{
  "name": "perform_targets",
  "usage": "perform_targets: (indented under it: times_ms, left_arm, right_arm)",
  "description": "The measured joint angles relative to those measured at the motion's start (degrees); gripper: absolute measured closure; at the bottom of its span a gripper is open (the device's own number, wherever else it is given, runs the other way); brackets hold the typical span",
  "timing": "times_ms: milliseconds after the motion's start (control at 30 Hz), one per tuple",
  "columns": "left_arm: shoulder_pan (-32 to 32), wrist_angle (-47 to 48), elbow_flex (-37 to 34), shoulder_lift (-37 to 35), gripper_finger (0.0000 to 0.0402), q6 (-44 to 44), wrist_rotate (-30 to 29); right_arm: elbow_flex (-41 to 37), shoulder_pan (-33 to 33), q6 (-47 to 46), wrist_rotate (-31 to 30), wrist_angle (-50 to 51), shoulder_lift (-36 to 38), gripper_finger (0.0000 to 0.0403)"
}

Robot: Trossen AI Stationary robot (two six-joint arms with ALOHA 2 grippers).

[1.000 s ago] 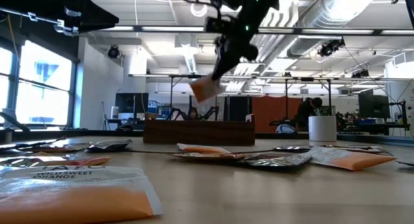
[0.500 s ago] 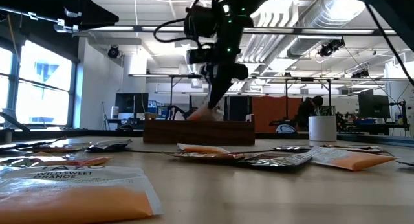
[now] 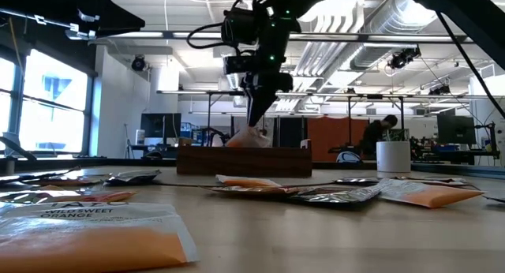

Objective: Pick & Place Tea
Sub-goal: Put the white tea bag into the middle section of the wooden organizer

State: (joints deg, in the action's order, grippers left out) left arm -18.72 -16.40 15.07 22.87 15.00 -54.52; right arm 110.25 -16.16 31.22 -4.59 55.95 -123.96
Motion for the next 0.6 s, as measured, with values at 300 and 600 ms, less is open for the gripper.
perform_targets:
  times_ms: [300,600]
  left_arm:
    - [0.00,-0.11,0.00,0.00,0.0222,1.51,-0.07]
    - [0.00,0.00,0.00,-0.02,0.0222,1.67,-0.13]
  right_arm:
    - [-1.35,0.19,5.47,-8.83,-2.19,0.19,0.0285]
    - [-0.87,-2.06,0.69,4.08,-1.40,0.94,0.0279]
